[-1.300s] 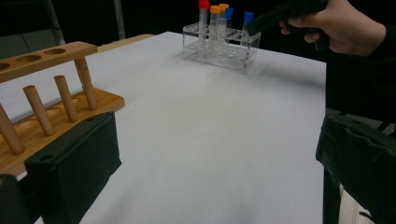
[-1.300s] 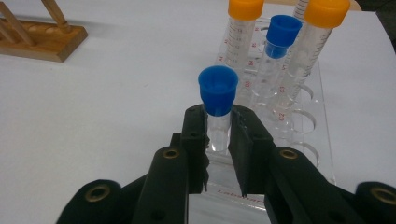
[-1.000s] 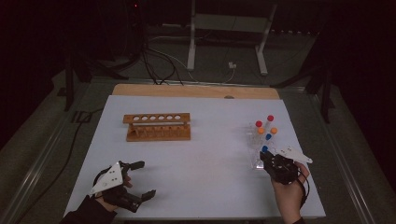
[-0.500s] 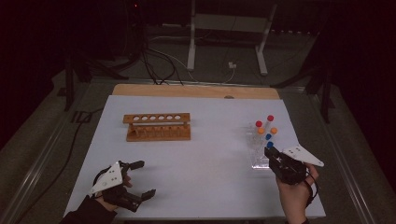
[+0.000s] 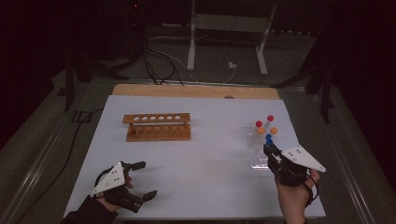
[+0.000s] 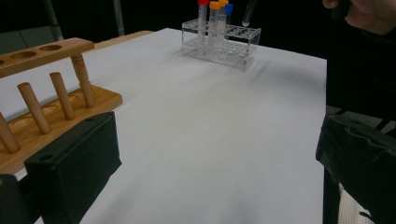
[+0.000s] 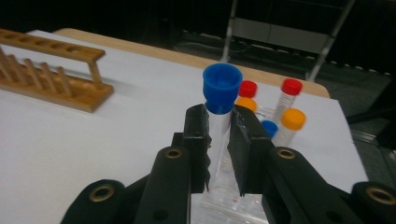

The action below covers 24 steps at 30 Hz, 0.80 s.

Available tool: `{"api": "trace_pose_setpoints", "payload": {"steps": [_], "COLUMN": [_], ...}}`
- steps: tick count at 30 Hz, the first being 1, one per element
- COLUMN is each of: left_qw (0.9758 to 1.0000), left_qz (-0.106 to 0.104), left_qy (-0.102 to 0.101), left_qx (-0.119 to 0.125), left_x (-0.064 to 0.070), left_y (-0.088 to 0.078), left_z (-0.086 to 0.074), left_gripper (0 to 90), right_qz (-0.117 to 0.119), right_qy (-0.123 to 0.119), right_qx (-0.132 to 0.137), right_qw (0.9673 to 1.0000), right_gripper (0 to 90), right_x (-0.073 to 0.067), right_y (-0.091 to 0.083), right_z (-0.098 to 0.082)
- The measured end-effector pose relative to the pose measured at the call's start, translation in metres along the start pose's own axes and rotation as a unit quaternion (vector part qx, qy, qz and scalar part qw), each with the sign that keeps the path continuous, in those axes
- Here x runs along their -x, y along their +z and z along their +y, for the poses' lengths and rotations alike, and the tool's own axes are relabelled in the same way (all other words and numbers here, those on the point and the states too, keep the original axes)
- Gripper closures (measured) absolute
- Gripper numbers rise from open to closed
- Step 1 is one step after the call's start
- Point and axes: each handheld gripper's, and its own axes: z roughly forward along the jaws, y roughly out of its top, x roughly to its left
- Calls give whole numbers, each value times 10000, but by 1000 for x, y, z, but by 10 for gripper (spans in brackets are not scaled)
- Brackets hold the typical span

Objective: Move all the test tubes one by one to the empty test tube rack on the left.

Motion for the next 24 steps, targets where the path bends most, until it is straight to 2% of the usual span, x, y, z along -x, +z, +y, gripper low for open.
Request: {"api": "trace_pose_setpoints", "payload": {"steps": [6, 8, 10, 11, 13, 16, 19, 21, 22, 24], "left_qw": [10000, 9999, 9998, 9997, 9993, 9988, 9988, 9983, 9983, 9977], "left_qz": [46, 52, 71, 9, -115, -179, -212, -409, -409, -591], "left_qy": [-83, -151, -184, -251, -359, -385, -292, -249, -249, -232], "left_qx": [-18, -59, -43, 10, -84, -227, -331, -318, -318, -235], "left_x": [-1, -2, -2, -3, -4, -3, -1, -1, -1, -1], "left_y": [2, 3, 5, 6, 8, 13, 20, 25, 25, 34], "left_z": [0, 0, 1, 2, 6, 15, 26, 33, 33, 45], "left_gripper": [4, 4, 4, 4, 5, 22, 22, 21, 22, 22], "right_qz": [361, 409, 573, 618, 790, 1021, 1202, 1326, 1374, 1477], "right_qy": [-49, -63, -123, -161, -200, -289, -370, -412, -448, -460], "right_qx": [-100, -142, -200, -227, -289, -374, -456, -497, -518, -555], "right_qw": [9993, 9990, 9981, 9977, 9963, 9937, 9910, 9891, 9881, 9864], "right_gripper": [767, 767, 767, 767, 767, 767, 767, 767, 767, 767], "right_x": [-13, -15, -23, -26, -32, -42, -53, -60, -63, -68], "right_y": [8, 10, 15, 17, 22, 28, 33, 36, 37, 39], "right_z": [0, 0, -1, -2, -3, -4, -6, -7, -8, -9]}}
